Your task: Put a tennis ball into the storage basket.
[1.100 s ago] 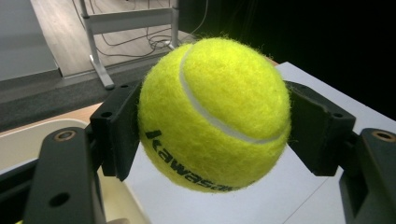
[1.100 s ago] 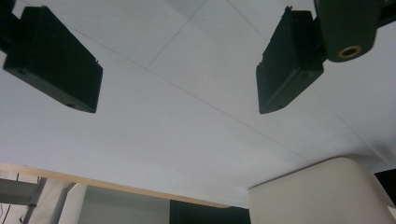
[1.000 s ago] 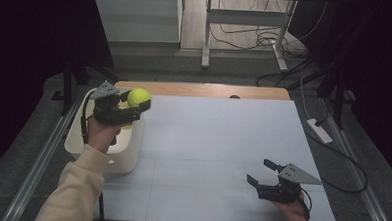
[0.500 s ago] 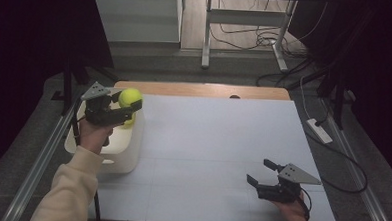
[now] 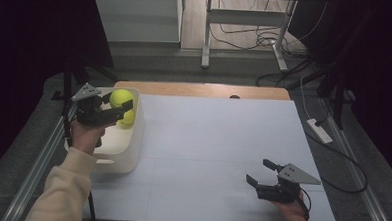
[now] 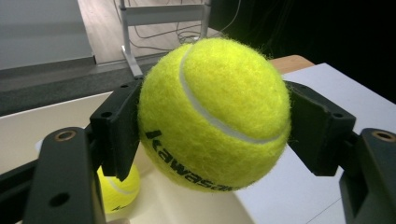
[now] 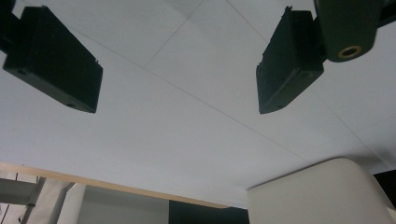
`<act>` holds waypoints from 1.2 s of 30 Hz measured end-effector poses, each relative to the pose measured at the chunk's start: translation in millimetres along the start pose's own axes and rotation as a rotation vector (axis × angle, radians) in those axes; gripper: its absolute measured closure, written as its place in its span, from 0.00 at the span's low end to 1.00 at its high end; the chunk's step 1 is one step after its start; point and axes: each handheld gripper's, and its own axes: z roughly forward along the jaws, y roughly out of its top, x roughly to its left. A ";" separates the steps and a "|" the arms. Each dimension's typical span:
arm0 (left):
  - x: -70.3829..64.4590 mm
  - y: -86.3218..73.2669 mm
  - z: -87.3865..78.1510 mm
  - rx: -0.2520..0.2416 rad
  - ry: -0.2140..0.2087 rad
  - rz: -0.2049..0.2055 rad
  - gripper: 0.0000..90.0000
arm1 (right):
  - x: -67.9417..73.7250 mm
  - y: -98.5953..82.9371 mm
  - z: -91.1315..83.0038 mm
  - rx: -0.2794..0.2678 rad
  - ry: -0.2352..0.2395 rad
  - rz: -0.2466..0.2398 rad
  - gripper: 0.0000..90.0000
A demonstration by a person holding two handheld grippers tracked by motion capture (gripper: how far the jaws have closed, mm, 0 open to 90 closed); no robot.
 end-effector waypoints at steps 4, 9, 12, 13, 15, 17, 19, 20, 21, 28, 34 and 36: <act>4.3 -2.0 -1.2 0.008 0.012 -0.008 0.30 | 0.3 0.1 0.4 0.001 0.001 0.000 0.16; 8.7 -4.1 -3.9 0.009 0.028 -0.016 0.30 | 0.4 0.1 0.0 0.000 0.003 -0.001 0.16; 9.8 -4.9 -4.5 0.009 0.032 -0.017 0.30 | 0.3 0.1 0.1 -0.001 0.003 0.000 0.16; 10.2 -5.2 -4.8 0.010 0.035 -0.017 0.30 | 0.2 0.1 0.0 -0.001 0.003 0.000 0.16; 10.9 -5.5 -5.2 0.011 0.040 -0.017 0.30 | 0.2 0.1 0.0 -0.001 0.003 0.000 0.16; 12.1 -5.8 -6.1 0.012 0.047 -0.017 0.30 | 0.5 0.1 0.1 -0.002 0.004 -0.002 0.16; 13.0 -6.0 -6.8 0.012 0.051 -0.017 0.30 | 0.5 0.2 0.1 -0.002 0.004 -0.004 0.16; 13.8 -6.2 -7.5 0.014 0.060 -0.014 0.30 | 0.6 0.2 0.0 -0.002 0.004 -0.004 0.16; 14.4 -6.4 -8.0 0.016 0.066 -0.012 0.30 | 0.5 0.1 0.1 -0.002 0.004 -0.004 0.16; 19.7 -9.8 -7.9 0.042 0.092 -0.020 0.30 | 0.6 0.2 0.4 -0.002 0.003 -0.005 0.16; 24.2 -14.6 -6.1 0.075 0.116 -0.015 0.30 | 0.9 0.1 0.5 -0.003 0.002 -0.004 0.16; 26.8 -17.3 -5.3 0.093 0.122 -0.021 0.30 | 0.8 0.2 0.2 -0.002 0.003 -0.004 0.16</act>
